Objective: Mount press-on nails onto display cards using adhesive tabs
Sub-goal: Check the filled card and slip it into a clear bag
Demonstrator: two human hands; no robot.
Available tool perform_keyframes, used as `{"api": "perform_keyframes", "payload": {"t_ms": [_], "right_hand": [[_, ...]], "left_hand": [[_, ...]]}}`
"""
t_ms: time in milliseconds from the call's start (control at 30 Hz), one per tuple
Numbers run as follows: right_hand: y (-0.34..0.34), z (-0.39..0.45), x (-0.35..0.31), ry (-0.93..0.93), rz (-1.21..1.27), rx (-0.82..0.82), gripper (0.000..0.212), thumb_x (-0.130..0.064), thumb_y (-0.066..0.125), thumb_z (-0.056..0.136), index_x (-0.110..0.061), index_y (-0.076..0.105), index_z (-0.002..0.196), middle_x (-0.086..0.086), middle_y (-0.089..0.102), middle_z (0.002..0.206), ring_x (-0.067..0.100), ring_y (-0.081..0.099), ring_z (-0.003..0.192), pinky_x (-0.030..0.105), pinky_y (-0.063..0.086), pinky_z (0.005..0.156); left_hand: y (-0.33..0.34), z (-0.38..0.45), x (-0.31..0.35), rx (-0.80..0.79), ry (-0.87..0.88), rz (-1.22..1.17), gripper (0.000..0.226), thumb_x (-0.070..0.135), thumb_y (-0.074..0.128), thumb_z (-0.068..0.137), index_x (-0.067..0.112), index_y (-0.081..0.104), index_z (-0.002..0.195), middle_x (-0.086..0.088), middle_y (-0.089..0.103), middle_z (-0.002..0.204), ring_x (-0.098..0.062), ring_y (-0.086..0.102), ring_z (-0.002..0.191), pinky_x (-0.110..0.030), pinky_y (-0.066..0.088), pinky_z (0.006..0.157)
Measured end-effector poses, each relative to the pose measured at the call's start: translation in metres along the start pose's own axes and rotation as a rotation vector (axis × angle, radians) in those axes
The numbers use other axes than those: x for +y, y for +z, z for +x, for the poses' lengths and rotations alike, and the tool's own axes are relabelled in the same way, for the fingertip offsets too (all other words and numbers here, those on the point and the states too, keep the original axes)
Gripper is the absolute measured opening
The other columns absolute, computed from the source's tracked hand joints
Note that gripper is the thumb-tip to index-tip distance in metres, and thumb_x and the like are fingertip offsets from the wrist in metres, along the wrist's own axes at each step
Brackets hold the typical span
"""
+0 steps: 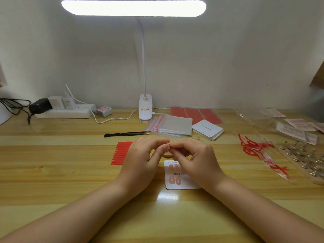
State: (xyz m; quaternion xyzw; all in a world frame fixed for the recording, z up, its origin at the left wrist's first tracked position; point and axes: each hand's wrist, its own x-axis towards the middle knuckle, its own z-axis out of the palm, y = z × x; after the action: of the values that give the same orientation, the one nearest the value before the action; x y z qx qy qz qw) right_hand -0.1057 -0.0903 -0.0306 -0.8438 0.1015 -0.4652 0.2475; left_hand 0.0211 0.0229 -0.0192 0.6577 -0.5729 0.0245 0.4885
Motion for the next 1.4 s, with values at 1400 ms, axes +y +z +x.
{"api": "perform_keyframes", "payload": {"t_ms": [1400], "right_hand": [[-0.013, 0.008, 0.017, 0.497, -0.291, -0.053, 0.02, -0.035, 0.066, 0.083, -0.02, 0.07, 0.07, -0.009, 0.054, 0.053, 0.006, 0.053, 0.056, 0.023, 0.041, 0.055]], "left_hand": [[0.005, 0.004, -0.013, 0.034, -0.195, -0.019, 0.021, 0.025, 0.052, 0.098, 0.026, 0.069, 0.11, 0.017, 0.066, 0.081, 0.005, 0.059, 0.084, -0.021, 0.05, 0.075]]}}
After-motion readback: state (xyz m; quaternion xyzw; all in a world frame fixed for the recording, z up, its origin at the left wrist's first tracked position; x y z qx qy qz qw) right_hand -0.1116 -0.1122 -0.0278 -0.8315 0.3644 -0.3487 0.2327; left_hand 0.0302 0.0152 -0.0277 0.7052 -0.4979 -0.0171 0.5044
